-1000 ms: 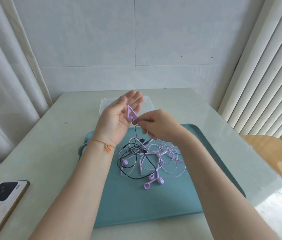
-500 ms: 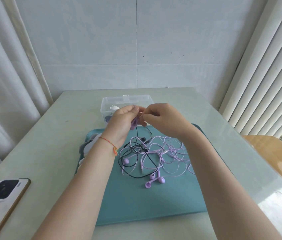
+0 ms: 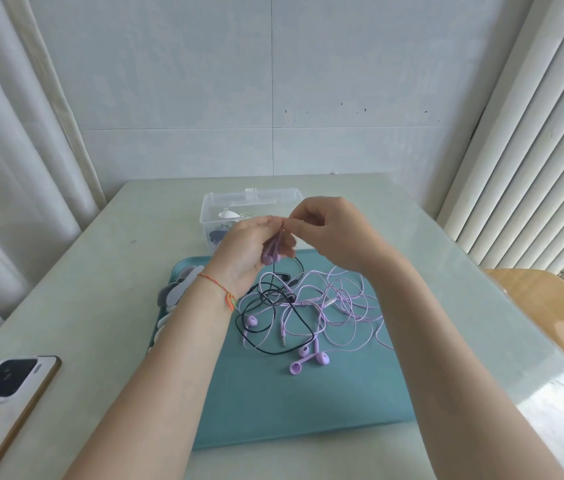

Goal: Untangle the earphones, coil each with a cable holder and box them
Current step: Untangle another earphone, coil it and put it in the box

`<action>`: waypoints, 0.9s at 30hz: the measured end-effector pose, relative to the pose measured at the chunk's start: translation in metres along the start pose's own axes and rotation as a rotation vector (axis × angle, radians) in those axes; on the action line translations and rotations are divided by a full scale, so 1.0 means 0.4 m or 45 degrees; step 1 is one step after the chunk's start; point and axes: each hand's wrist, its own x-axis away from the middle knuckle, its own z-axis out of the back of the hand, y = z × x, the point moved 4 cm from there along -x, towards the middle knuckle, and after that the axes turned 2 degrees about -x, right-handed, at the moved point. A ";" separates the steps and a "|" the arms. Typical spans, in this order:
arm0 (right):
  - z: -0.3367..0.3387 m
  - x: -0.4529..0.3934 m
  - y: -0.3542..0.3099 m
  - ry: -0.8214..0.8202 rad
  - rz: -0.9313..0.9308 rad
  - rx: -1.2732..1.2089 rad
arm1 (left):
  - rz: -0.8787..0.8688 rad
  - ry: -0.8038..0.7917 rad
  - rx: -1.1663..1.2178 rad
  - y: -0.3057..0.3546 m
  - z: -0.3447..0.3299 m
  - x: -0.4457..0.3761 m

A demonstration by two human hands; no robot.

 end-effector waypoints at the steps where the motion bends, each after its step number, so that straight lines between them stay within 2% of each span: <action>1: 0.006 -0.002 0.006 0.032 -0.001 -0.029 | 0.028 -0.061 0.001 -0.001 -0.008 0.002; 8: 0.022 -0.006 0.026 0.139 -0.049 -0.243 | 0.209 -0.429 0.150 0.018 -0.052 0.044; 13: 0.000 -0.003 0.033 0.038 -0.105 -0.607 | 0.195 -0.513 0.461 0.032 -0.056 0.048; 18: -0.027 0.001 0.026 -0.053 -0.092 -0.602 | 0.201 -0.423 0.683 0.052 -0.060 0.056; 22: -0.031 0.004 0.045 -0.070 -0.132 -0.566 | 0.184 -0.466 0.651 0.066 -0.060 0.067; 27: -0.059 0.009 0.046 -0.253 -0.215 -0.479 | 0.020 -0.204 0.818 0.069 -0.031 0.041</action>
